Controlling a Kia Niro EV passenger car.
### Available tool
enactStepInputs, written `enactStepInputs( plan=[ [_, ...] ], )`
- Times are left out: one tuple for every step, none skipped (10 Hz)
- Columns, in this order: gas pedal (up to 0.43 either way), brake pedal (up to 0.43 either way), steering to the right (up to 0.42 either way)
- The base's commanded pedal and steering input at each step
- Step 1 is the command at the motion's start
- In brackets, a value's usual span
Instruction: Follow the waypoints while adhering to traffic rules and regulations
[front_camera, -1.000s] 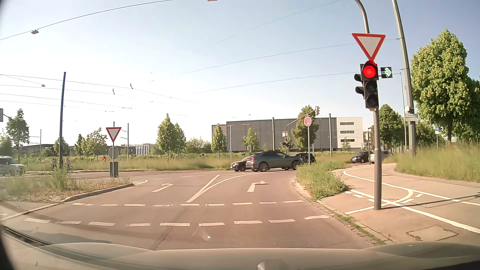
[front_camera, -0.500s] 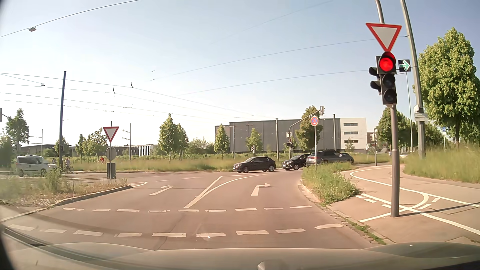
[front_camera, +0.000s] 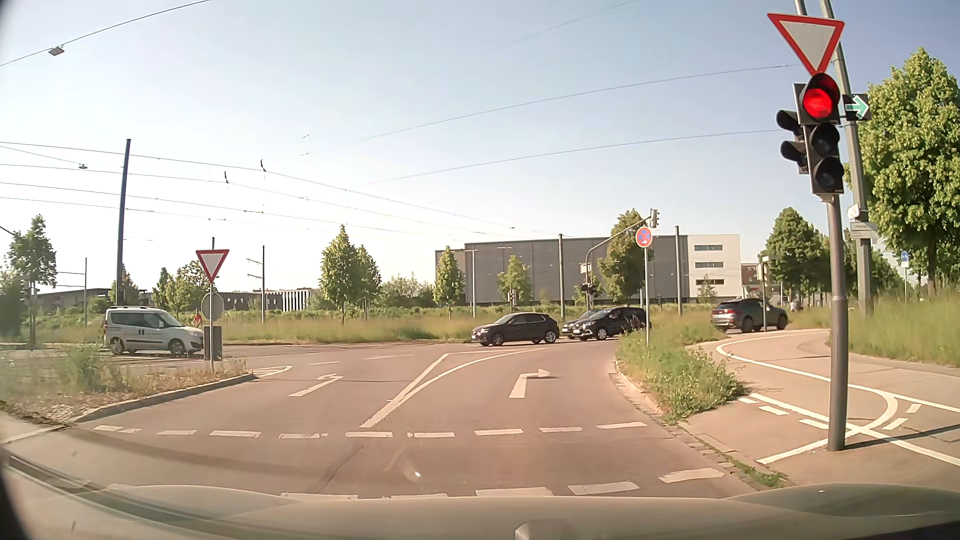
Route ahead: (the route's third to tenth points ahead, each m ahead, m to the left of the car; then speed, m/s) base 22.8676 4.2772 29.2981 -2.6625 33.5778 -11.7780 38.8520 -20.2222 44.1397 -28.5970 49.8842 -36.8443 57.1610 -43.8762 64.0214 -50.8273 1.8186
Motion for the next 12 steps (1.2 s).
enactStepInputs(
  plan=[
    [0.000, 0.000, -0.012],
    [0.000, 0.000, 0.000],
    [0.000, 0.000, 0.005],
    [0.000, 0.000, 0.015],
    [0.000, 0.000, 0.030],
    [0.000, 0.000, 0.037],
    [0.000, 0.000, 0.038],
    [0.000, 0.000, 0.040],
    [0.000, 0.000, 0.043],
    [0.000, 0.000, 0.043],
    [0.000, 0.000, 0.044],
    [0.000, 0.000, 0.045]
  ],
)
